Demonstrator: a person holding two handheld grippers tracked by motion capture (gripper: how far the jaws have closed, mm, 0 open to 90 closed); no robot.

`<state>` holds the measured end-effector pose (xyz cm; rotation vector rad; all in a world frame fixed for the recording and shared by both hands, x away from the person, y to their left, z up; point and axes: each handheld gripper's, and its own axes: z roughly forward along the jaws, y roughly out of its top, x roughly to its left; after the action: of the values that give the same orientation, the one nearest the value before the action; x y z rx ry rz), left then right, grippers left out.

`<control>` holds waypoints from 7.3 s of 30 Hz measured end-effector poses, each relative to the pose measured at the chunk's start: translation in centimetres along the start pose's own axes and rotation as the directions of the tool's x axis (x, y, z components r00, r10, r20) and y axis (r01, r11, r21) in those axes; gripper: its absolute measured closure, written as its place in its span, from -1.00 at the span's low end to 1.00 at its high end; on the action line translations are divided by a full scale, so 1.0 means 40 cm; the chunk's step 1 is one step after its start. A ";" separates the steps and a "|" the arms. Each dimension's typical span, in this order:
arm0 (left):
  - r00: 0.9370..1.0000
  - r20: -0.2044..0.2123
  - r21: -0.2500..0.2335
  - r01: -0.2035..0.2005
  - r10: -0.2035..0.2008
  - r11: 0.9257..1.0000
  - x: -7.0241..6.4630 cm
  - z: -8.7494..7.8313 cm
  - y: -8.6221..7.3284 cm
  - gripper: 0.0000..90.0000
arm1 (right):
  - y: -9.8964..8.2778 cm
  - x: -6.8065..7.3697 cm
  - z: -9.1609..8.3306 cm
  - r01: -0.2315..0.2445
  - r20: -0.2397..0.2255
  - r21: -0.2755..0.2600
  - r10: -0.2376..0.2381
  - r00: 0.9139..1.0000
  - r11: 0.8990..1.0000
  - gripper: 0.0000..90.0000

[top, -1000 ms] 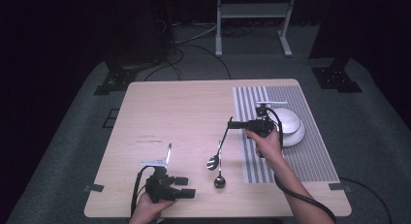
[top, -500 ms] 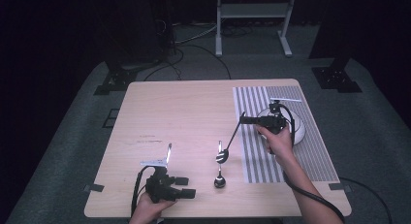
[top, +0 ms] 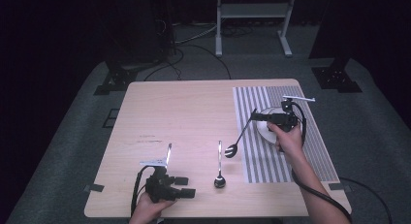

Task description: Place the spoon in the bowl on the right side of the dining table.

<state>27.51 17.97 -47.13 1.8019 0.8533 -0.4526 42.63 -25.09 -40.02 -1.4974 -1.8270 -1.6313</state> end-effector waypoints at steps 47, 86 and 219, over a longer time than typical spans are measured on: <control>1.000 0.016 0.015 -0.002 0.002 1.000 -0.004 0.010 0.000 -0.80 | 0.047 -0.095 -0.171 -0.104 0.083 -0.169 0.120 0.989 0.980 0.98; 1.000 0.019 0.011 0.003 -0.003 1.000 -0.003 0.008 -0.001 -0.80 | 0.068 -0.136 -0.306 -0.134 0.156 -0.349 0.198 0.968 0.928 0.98; 1.000 -0.003 -0.045 -0.022 0.022 0.999 -0.009 -0.017 0.005 -0.80 | -0.164 -0.169 -0.369 -0.108 0.121 -0.364 0.162 0.979 0.925 -0.05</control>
<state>27.35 18.45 -46.52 1.7689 0.8386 -0.4136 34.19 -39.90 -44.00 -1.8966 -1.5086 -1.9009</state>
